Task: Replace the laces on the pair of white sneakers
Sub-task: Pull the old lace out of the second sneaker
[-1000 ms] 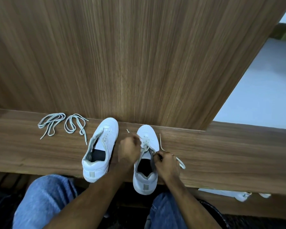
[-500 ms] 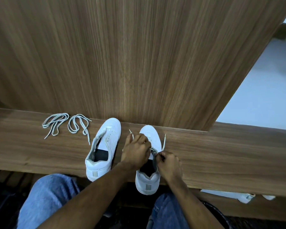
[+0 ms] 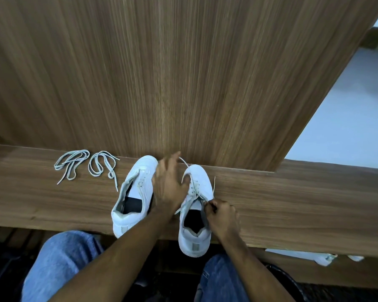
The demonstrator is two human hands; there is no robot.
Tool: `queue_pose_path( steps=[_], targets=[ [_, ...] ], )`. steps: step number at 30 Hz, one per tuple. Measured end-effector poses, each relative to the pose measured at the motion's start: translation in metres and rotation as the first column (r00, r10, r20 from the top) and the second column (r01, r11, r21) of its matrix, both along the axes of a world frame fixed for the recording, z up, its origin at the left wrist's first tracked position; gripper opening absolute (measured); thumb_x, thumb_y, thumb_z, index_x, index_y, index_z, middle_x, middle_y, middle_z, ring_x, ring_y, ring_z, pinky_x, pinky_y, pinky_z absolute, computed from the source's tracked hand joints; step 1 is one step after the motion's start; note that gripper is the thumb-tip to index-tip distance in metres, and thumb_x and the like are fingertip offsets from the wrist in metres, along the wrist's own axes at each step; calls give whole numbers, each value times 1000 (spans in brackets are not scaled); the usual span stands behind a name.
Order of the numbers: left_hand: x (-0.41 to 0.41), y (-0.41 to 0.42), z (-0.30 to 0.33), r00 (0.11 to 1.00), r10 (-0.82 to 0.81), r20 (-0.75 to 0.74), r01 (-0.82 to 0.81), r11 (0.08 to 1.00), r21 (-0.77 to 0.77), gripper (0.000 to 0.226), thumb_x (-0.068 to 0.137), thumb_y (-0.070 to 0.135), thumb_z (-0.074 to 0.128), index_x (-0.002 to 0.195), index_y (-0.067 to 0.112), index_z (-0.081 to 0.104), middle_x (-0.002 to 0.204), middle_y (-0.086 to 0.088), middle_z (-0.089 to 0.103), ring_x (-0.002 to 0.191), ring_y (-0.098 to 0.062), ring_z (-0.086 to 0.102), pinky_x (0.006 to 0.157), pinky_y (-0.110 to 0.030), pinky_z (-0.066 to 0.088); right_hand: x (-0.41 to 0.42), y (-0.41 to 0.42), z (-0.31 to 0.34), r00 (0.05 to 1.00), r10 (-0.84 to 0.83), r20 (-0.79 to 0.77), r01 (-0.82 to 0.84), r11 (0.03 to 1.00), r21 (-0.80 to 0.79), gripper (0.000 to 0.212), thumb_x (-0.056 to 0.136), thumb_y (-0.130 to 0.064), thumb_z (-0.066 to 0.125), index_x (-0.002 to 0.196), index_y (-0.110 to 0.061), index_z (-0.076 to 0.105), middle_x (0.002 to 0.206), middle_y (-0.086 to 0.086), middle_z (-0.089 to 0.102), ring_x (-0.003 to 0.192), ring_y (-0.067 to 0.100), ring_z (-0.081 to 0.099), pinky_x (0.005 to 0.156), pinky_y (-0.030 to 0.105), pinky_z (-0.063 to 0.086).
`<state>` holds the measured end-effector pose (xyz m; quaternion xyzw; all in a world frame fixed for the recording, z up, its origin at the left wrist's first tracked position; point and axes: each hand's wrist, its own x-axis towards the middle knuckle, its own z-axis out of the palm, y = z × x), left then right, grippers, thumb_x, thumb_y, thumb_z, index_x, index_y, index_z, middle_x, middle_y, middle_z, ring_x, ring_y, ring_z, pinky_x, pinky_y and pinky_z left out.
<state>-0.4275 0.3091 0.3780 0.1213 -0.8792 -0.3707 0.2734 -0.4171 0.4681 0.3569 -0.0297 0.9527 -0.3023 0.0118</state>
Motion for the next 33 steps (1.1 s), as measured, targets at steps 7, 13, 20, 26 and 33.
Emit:
queue_pose_path(
  steps=[7, 13, 20, 26, 33],
  targets=[
    [11, 18, -41, 977, -173, 128, 215, 763, -609, 26, 79, 39, 50, 78, 27, 73, 111, 6, 65, 128, -22, 47, 108, -52, 19, 0, 1, 0, 1000, 11, 22, -11, 1000, -1, 25, 92, -36, 49, 85, -19, 67, 89, 6, 71, 88, 31, 64, 68, 32, 44],
    [2, 12, -23, 992, -125, 5, 120, 939, -321, 27, 83, 40, 50, 79, 25, 72, 98, 10, 61, 98, -16, 59, 101, -49, 35, -1, 3, -3, 1000, 19, 13, -18, 1000, -5, 27, 93, -38, 49, 88, -19, 67, 92, 8, 71, 90, 33, 64, 69, 32, 42],
    [-22, -15, 43, 925, 339, -169, -151, 739, 657, 11, 87, 22, 68, 81, 12, 68, 98, -6, 61, 76, 1, 55, 71, -2, 40, -2, 3, -5, 1000, 14, 16, -14, 1000, -1, 30, 93, -43, 48, 89, -20, 67, 89, 7, 71, 88, 32, 65, 72, 34, 46],
    [-16, -15, 22, 977, 212, 23, -181, 769, 614, 6, 88, 22, 62, 90, 18, 58, 80, 1, 60, 75, -12, 57, 78, -30, 45, -2, 2, -8, 1000, 8, 4, -8, 1000, -11, 29, 92, -44, 49, 85, -21, 66, 84, 6, 71, 83, 29, 66, 72, 34, 49],
    [17, 19, -34, 887, -311, 342, 309, 949, 62, 44, 86, 41, 62, 128, 30, 57, 125, 4, 57, 115, -16, 55, 94, -35, 46, -2, 2, -6, 1000, 13, 10, -13, 1000, -7, 26, 93, -41, 50, 94, -24, 70, 90, 5, 72, 89, 30, 65, 71, 32, 45]
  ],
)
